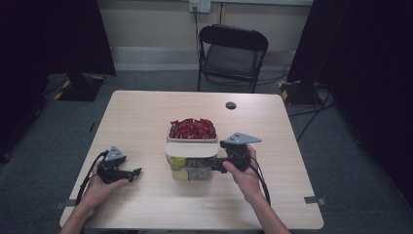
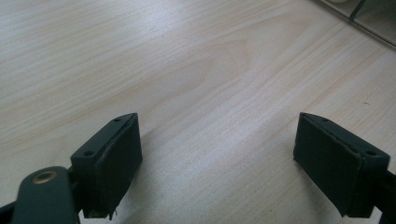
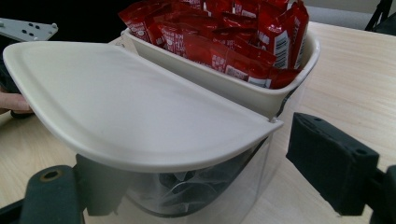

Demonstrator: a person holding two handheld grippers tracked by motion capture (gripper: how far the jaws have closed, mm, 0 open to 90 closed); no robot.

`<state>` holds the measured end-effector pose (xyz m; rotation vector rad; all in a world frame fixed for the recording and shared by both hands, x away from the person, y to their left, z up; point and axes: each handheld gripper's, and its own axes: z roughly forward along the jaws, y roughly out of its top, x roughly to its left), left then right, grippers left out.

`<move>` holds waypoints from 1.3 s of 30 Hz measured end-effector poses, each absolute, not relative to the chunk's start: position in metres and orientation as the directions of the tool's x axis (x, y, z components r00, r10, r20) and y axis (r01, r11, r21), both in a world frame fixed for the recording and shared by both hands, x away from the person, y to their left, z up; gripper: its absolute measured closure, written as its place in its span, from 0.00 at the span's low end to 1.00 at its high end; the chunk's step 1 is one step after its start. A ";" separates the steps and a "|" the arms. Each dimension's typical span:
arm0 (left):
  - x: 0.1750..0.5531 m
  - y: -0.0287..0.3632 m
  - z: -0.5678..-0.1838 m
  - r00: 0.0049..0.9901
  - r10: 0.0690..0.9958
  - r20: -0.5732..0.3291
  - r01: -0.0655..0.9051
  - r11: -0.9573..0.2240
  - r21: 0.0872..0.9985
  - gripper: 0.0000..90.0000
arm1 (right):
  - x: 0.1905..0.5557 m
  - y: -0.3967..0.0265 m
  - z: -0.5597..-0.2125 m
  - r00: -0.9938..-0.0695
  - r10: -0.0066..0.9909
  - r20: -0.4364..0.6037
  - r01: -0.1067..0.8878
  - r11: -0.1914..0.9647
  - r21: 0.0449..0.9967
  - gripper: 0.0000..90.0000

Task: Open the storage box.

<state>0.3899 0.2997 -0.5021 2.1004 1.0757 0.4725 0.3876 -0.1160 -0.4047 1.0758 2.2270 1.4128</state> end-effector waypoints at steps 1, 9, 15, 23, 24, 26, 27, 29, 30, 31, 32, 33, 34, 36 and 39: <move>0.390 0.300 -0.502 0.585 0.811 -0.001 0.547 -0.394 0.738 0.16 | 0.388 -0.116 -0.404 -0.678 0.722 0.140 0.433 0.239 0.869 0.19; 0.390 0.300 -0.502 0.585 0.811 -0.002 0.547 -0.394 0.738 0.16 | 0.392 -0.116 -0.399 -0.677 0.723 0.140 0.423 0.226 0.877 0.19; 0.390 0.300 -0.502 0.585 0.811 -0.002 0.547 -0.394 0.739 0.16 | 0.394 -0.117 -0.400 -0.673 0.725 0.144 0.425 0.220 0.878 0.19; 0.390 0.300 -0.502 0.585 0.811 -0.001 0.547 -0.394 0.738 0.16 | 0.397 -0.118 -0.395 -0.668 0.729 0.149 0.421 0.205 0.883 0.19; 0.390 0.300 -0.502 0.585 0.811 -0.001 0.547 -0.394 0.738 0.16 | 0.397 -0.118 -0.395 -0.668 0.729 0.149 0.421 0.205 0.883 0.19; 0.390 0.300 -0.502 0.586 0.811 -0.001 0.548 -0.395 0.738 0.16 | 0.399 -0.118 -0.394 -0.666 0.730 0.153 0.421 0.199 0.885 0.19; 0.390 0.300 -0.502 0.585 0.811 -0.001 0.547 -0.394 0.739 0.16 | 0.400 -0.119 -0.394 -0.666 0.730 0.153 0.421 0.199 0.885 0.19; 0.390 0.300 -0.502 0.585 0.811 -0.002 0.548 -0.394 0.738 0.16 | 0.402 -0.119 -0.393 -0.667 0.729 0.156 0.420 0.194 0.886 0.19; 0.390 0.300 -0.502 0.586 0.810 -0.001 0.547 -0.395 0.738 0.16 | 0.403 -0.119 -0.393 -0.667 0.728 0.159 0.420 0.191 0.887 0.19; 0.390 0.300 -0.502 0.586 0.811 -0.001 0.547 -0.394 0.738 0.16 | 0.403 -0.119 -0.392 -0.667 0.728 0.160 0.421 0.191 0.887 0.19; 0.390 0.300 -0.502 0.586 0.811 -0.001 0.547 -0.394 0.738 0.16 | 0.404 -0.119 -0.392 -0.666 0.728 0.160 0.423 0.192 0.886 0.19; 0.390 0.300 -0.502 0.585 0.811 -0.002 0.548 -0.394 0.738 0.16 | 0.405 -0.120 -0.391 -0.667 0.727 0.164 0.427 0.192 0.884 0.19; 0.390 0.300 -0.502 0.586 0.811 -0.001 0.547 -0.394 0.739 0.16 | 0.406 -0.121 -0.390 -0.667 0.726 0.168 0.429 0.189 0.883 0.19; 0.390 0.300 -0.502 0.586 0.810 -0.001 0.547 -0.394 0.738 0.16 | 0.407 -0.122 -0.390 -0.665 0.725 0.176 0.431 0.180 0.884 0.19; 0.390 0.300 -0.502 0.585 0.811 -0.004 0.549 -0.393 0.738 0.16 | 0.409 -0.123 -0.389 -0.666 0.724 0.180 0.432 0.178 0.884 0.19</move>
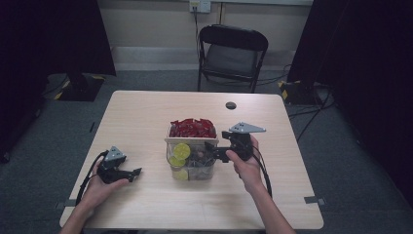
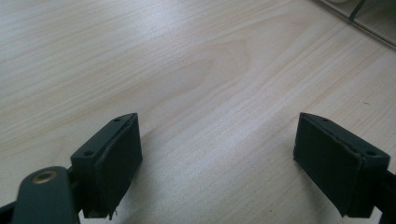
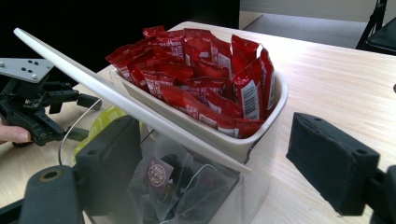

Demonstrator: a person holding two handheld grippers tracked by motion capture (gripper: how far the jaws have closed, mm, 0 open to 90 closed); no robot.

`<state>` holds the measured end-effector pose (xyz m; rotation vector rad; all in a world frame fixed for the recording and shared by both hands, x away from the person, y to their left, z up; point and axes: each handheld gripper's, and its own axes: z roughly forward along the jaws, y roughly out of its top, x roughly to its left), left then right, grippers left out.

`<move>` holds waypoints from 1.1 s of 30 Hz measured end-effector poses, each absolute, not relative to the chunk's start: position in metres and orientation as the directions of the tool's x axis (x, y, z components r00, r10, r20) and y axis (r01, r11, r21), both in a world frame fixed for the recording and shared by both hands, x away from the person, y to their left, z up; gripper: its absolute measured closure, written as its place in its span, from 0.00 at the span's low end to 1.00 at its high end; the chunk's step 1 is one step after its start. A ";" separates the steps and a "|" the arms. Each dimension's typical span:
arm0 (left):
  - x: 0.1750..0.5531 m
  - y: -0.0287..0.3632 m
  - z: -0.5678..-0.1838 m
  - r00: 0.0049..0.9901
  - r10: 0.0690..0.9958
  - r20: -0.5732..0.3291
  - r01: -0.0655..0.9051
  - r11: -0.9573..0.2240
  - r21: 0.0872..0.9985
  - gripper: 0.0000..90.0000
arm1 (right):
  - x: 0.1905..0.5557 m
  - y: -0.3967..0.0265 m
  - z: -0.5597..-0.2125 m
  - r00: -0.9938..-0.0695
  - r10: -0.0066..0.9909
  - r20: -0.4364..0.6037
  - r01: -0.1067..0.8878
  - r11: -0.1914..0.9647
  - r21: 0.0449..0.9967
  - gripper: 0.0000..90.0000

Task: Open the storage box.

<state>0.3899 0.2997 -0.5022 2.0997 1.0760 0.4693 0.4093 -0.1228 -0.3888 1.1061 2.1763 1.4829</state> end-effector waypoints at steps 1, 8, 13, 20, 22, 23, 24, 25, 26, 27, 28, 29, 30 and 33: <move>0.390 0.300 -0.502 0.585 0.811 -0.004 0.549 -0.393 0.738 0.16 | 0.409 -0.123 -0.389 -0.666 0.724 0.180 0.432 0.178 0.884 0.19; 0.390 0.300 -0.502 0.586 0.811 -0.001 0.547 -0.394 0.738 0.16 | 0.415 -0.123 -0.388 -0.664 0.724 0.185 0.435 0.173 0.883 0.18; 0.390 0.300 -0.502 0.586 0.811 -0.001 0.547 -0.394 0.738 0.16 | 0.418 -0.123 -0.388 -0.663 0.725 0.187 0.435 0.171 0.884 0.18; 0.390 0.300 -0.502 0.586 0.811 -0.002 0.548 -0.394 0.738 0.16 | 0.425 -0.123 -0.388 -0.657 0.729 0.192 0.437 0.161 0.885 0.18; 0.390 0.300 -0.502 0.586 0.811 -0.002 0.547 -0.394 0.738 0.16 | 0.426 -0.123 -0.388 -0.654 0.731 0.195 0.441 0.158 0.883 0.18; 0.390 0.300 -0.502 0.586 0.811 -0.003 0.548 -0.393 0.738 0.16 | 0.427 -0.124 -0.389 -0.654 0.732 0.192 0.438 0.160 0.884 0.18; 0.390 0.300 -0.502 0.586 0.811 -0.003 0.548 -0.394 0.738 0.16 | 0.427 -0.124 -0.389 -0.651 0.734 0.193 0.440 0.158 0.884 0.18; 0.390 0.300 -0.502 0.586 0.811 -0.002 0.547 -0.393 0.739 0.16 | 0.428 -0.124 -0.389 -0.651 0.734 0.194 0.441 0.158 0.883 0.18; 0.390 0.300 -0.502 0.585 0.811 -0.002 0.547 -0.393 0.739 0.16 | 0.429 -0.124 -0.389 -0.650 0.735 0.194 0.442 0.158 0.883 0.18; 0.390 0.300 -0.502 0.586 0.811 -0.003 0.547 -0.393 0.739 0.16 | 0.429 -0.123 -0.389 -0.648 0.736 0.197 0.444 0.155 0.883 0.18; 0.390 0.300 -0.502 0.585 0.811 -0.003 0.548 -0.393 0.739 0.16 | 0.430 -0.123 -0.389 -0.648 0.736 0.196 0.444 0.156 0.883 0.18; 0.390 0.300 -0.502 0.585 0.811 -0.003 0.547 -0.393 0.739 0.17 | 0.431 -0.124 -0.389 -0.647 0.737 0.195 0.442 0.154 0.883 0.18; 0.390 0.300 -0.502 0.585 0.811 -0.002 0.547 -0.393 0.739 0.17 | 0.431 -0.124 -0.389 -0.645 0.738 0.198 0.445 0.152 0.882 0.18; 0.389 0.300 -0.502 0.581 0.814 -0.006 0.551 -0.388 0.739 0.17 | 0.432 -0.124 -0.389 -0.641 0.740 0.203 0.450 0.148 0.881 0.18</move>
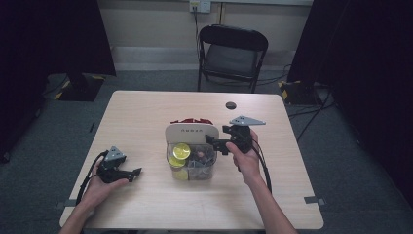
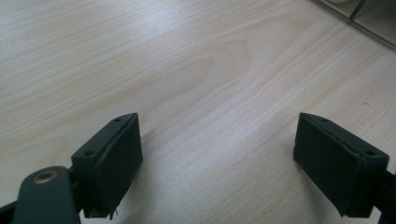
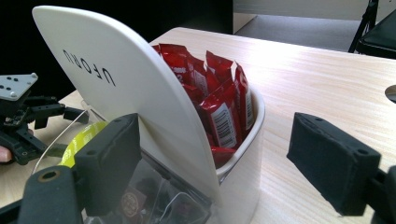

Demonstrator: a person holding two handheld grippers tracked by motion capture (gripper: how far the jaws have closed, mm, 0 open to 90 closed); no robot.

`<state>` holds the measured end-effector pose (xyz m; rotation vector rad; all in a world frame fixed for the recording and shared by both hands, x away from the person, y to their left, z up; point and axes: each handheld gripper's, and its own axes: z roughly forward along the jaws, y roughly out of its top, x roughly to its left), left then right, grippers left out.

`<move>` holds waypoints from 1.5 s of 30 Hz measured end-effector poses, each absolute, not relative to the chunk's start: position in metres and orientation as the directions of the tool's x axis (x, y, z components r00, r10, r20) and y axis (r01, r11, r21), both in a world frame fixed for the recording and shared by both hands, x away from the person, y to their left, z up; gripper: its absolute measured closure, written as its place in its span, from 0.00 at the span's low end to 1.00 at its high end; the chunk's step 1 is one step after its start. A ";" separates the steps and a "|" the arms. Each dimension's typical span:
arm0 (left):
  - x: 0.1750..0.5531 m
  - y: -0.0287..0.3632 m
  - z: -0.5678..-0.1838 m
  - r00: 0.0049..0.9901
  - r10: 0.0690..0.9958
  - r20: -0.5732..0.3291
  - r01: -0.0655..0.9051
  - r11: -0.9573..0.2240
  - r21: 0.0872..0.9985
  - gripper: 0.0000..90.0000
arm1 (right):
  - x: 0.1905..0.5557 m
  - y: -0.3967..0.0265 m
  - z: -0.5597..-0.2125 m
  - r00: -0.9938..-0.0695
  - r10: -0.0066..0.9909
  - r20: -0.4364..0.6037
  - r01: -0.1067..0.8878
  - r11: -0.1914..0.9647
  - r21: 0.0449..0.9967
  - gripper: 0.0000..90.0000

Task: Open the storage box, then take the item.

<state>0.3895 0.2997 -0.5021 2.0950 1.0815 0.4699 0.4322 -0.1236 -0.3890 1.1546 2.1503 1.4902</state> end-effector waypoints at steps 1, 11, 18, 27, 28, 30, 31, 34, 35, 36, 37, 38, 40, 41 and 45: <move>0.389 0.300 -0.502 0.579 0.816 -0.002 0.551 -0.388 0.739 0.17 | 0.433 -0.124 -0.389 -0.638 0.743 0.200 0.449 0.149 0.881 0.18; 0.388 0.300 -0.502 0.588 0.809 0.000 0.546 -0.397 0.738 0.18 | 0.434 -0.125 -0.390 -0.620 0.759 0.200 0.458 0.144 0.877 0.18; 0.385 0.302 -0.494 0.577 0.814 -0.065 0.552 -0.330 0.765 0.22 | 0.433 -0.127 -0.389 -0.613 0.766 0.194 0.457 0.143 0.878 0.18; 0.380 0.296 -0.479 0.596 0.792 -0.134 0.533 -0.266 0.803 0.22 | 0.433 -0.129 -0.389 -0.613 0.766 0.196 0.450 0.134 0.883 0.18; 0.380 0.294 -0.478 0.603 0.786 -0.137 0.530 -0.267 0.805 0.22 | 0.433 -0.130 -0.388 -0.612 0.766 0.196 0.449 0.132 0.884 0.18; 0.379 0.291 -0.475 0.610 0.778 -0.151 0.530 -0.259 0.807 0.22 | 0.433 -0.130 -0.388 -0.612 0.766 0.196 0.449 0.132 0.884 0.18; 0.378 0.290 -0.474 0.614 0.772 -0.164 0.532 -0.251 0.809 0.22 | 0.433 -0.130 -0.388 -0.612 0.765 0.197 0.449 0.131 0.884 0.18; 0.376 0.283 -0.472 0.630 0.756 -0.177 0.532 -0.255 0.807 0.24 | 0.433 -0.130 -0.389 -0.613 0.764 0.202 0.453 0.130 0.882 0.18; 0.376 0.283 -0.472 0.630 0.756 -0.177 0.532 -0.255 0.807 0.25 | 0.433 -0.130 -0.389 -0.614 0.763 0.203 0.454 0.132 0.881 0.18; 0.376 0.281 -0.471 0.635 0.750 -0.186 0.535 -0.252 0.807 0.25 | 0.433 -0.130 -0.389 -0.614 0.763 0.203 0.454 0.132 0.881 0.18; 0.375 0.278 -0.469 0.643 0.739 -0.198 0.533 -0.247 0.809 0.25 | 0.434 -0.128 -0.389 -0.616 0.761 0.202 0.454 0.134 0.881 0.18; 0.375 0.278 -0.469 0.643 0.739 -0.198 0.533 -0.247 0.809 0.25 | 0.434 -0.128 -0.389 -0.616 0.761 0.202 0.454 0.134 0.881 0.18; 0.373 0.273 -0.463 0.661 0.722 -0.204 0.520 -0.246 0.818 0.26 | 0.434 -0.127 -0.390 -0.620 0.759 0.201 0.456 0.140 0.879 0.18; 0.372 0.270 -0.461 0.667 0.717 -0.203 0.511 -0.241 0.825 0.27 | 0.434 -0.127 -0.390 -0.621 0.758 0.200 0.456 0.141 0.878 0.18; 0.369 0.261 -0.450 0.697 0.689 -0.198 0.481 -0.245 0.842 0.29 | 0.435 -0.128 -0.389 -0.624 0.756 0.199 0.452 0.142 0.881 0.17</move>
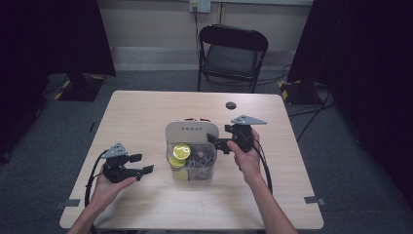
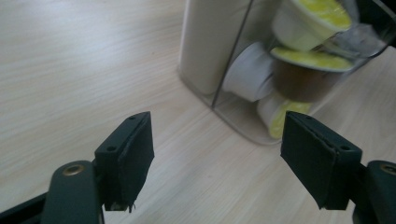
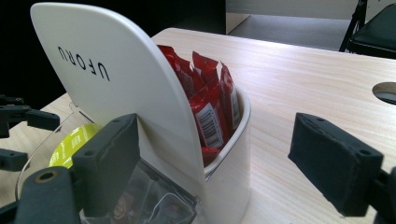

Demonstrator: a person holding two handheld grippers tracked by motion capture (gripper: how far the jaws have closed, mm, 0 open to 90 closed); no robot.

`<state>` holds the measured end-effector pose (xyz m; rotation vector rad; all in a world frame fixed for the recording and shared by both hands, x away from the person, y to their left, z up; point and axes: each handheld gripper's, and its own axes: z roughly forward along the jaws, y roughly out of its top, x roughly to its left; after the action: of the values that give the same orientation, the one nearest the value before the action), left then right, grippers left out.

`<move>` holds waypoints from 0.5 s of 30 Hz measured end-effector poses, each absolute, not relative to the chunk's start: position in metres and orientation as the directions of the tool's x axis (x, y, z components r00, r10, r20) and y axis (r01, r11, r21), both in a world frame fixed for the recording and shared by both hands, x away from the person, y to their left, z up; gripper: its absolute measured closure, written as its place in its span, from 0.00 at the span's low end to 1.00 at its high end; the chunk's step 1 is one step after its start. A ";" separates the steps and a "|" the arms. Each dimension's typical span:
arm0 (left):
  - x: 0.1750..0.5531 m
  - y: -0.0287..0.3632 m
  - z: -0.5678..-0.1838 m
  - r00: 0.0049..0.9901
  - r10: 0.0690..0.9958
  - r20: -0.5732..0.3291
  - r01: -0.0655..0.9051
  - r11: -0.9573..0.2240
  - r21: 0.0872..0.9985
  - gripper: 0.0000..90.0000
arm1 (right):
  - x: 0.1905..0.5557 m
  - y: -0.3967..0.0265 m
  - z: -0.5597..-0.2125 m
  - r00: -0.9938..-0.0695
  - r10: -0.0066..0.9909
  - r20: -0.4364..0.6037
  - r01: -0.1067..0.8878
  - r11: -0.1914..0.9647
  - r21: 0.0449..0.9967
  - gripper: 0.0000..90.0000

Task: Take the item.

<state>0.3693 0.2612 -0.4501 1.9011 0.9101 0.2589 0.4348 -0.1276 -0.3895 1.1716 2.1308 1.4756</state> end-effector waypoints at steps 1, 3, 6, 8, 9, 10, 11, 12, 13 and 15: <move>0.369 0.259 -0.448 0.701 0.685 -0.200 0.478 -0.243 0.844 0.29 | 0.435 -0.128 -0.389 -0.625 0.755 0.197 0.451 0.143 0.881 0.17; 0.369 0.254 -0.445 0.712 0.676 -0.190 0.468 -0.254 0.847 0.31 | 0.435 -0.128 -0.389 -0.623 0.758 0.195 0.451 0.144 0.881 0.17; 0.369 0.249 -0.440 0.718 0.670 -0.188 0.457 -0.250 0.854 0.31 | 0.435 -0.129 -0.389 -0.621 0.759 0.197 0.452 0.141 0.881 0.17; 0.370 0.247 -0.435 0.710 0.677 -0.192 0.458 -0.237 0.857 0.32 | 0.435 -0.129 -0.389 -0.621 0.759 0.197 0.452 0.140 0.881 0.17; 0.371 0.247 -0.433 0.708 0.675 -0.209 0.462 -0.218 0.859 0.33 | 0.435 -0.129 -0.389 -0.621 0.759 0.197 0.451 0.141 0.881 0.17; 0.372 0.246 -0.431 0.711 0.669 -0.217 0.462 -0.211 0.861 0.34 | 0.435 -0.129 -0.389 -0.622 0.758 0.198 0.452 0.141 0.881 0.17; 0.372 0.246 -0.431 0.711 0.669 -0.217 0.462 -0.211 0.861 0.34 | 0.435 -0.129 -0.389 -0.622 0.758 0.198 0.452 0.141 0.881 0.17; 0.373 0.243 -0.427 0.720 0.666 -0.196 0.450 -0.232 0.862 0.34 | 0.435 -0.129 -0.389 -0.623 0.756 0.199 0.452 0.140 0.881 0.16; 0.373 0.242 -0.424 0.727 0.660 -0.190 0.443 -0.239 0.864 0.34 | 0.436 -0.129 -0.389 -0.624 0.756 0.199 0.451 0.140 0.881 0.16; 0.374 0.240 -0.421 0.731 0.655 -0.190 0.437 -0.236 0.868 0.36 | 0.437 -0.129 -0.389 -0.625 0.754 0.203 0.454 0.139 0.880 0.16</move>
<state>0.3739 0.2400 -0.4215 1.8764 0.8446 0.2575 0.4365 -0.1292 -0.3889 1.1745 2.1323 1.4797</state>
